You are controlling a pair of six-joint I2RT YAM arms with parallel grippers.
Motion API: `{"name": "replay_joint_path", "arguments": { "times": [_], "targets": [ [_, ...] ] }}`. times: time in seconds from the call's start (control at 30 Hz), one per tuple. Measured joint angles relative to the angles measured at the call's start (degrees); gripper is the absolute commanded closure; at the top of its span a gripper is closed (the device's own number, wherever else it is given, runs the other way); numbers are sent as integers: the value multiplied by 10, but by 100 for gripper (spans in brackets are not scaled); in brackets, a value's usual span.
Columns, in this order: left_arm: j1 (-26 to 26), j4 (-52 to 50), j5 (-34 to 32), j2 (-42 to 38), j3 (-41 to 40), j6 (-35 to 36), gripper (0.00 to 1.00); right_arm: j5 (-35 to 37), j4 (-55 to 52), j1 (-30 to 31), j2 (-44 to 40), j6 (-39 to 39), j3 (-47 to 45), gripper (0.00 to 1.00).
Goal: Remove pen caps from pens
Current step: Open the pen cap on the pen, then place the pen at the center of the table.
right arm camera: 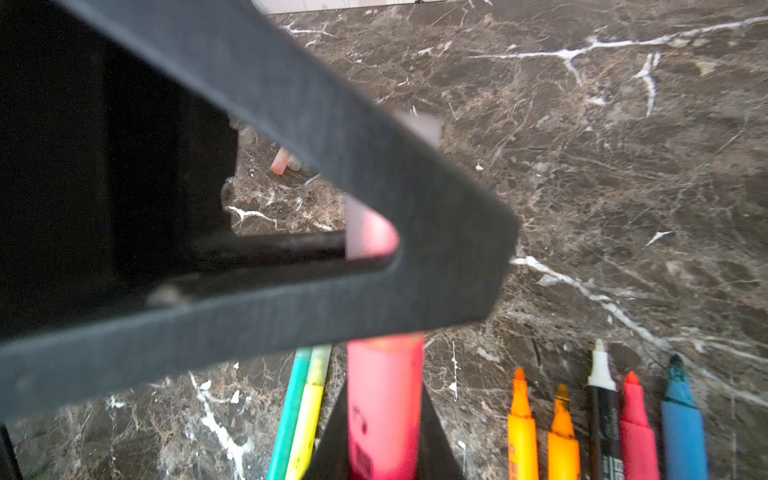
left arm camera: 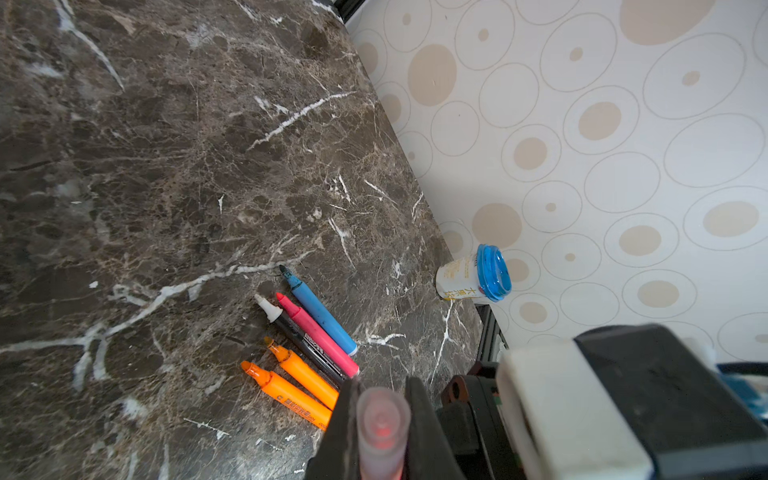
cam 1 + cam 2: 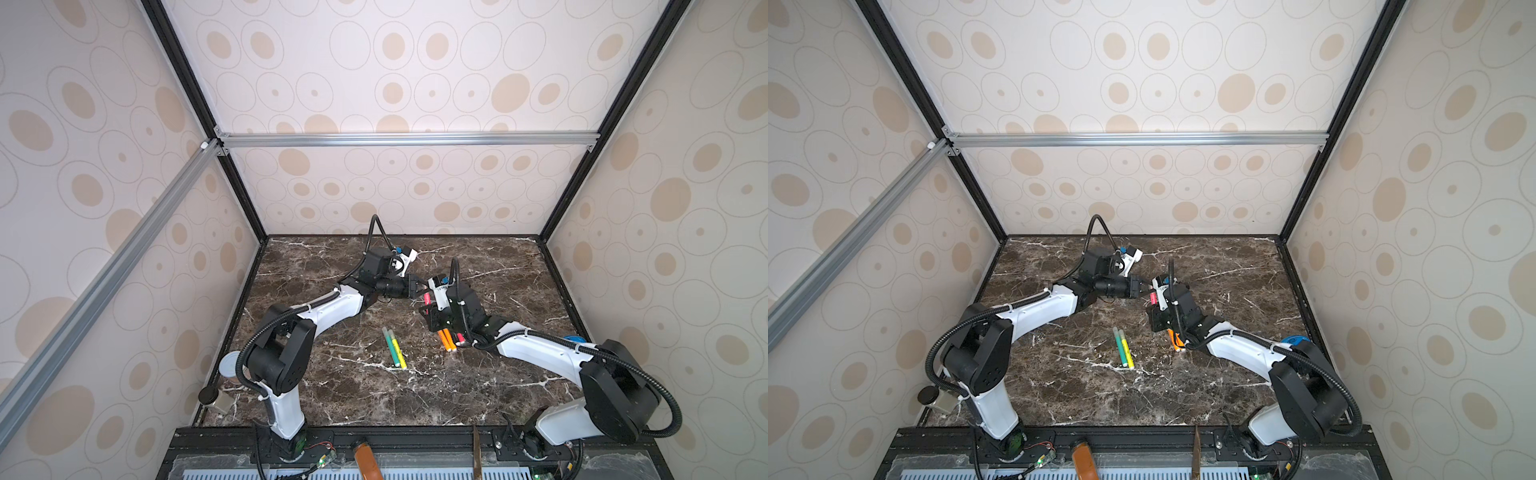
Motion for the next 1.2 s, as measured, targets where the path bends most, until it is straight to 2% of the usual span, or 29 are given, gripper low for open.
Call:
{"name": "replay_joint_path", "arguments": {
  "times": [0.2,0.27,0.37,0.47,0.53,0.67,0.73,0.83,1.03,1.2],
  "targets": [
    [13,-92,25,35,75,14,100,33,24,9,0,15,-8,100],
    [28,-90,-10,43,104,18,100,18,-3,20,-5,13,-19,100],
    [83,-54,-69,62,170,26,100,-22,-62,67,-6,8,-51,100],
    [132,-40,-105,62,211,30,100,-42,-103,84,-6,6,-59,100],
    [145,-38,-122,62,230,36,100,-45,-110,83,-7,6,-59,100],
    [134,-45,-142,62,238,54,100,-33,-133,83,-16,5,-59,100],
    [132,-49,-148,57,222,60,100,-18,-151,82,-19,8,-53,100],
    [136,-49,-158,28,149,64,100,12,-184,82,-8,14,-28,100],
    [185,-70,-198,-56,-5,78,100,56,-226,80,62,22,40,100],
    [227,-87,-226,-145,-96,94,100,83,-266,77,113,22,87,100]
  ]
}}
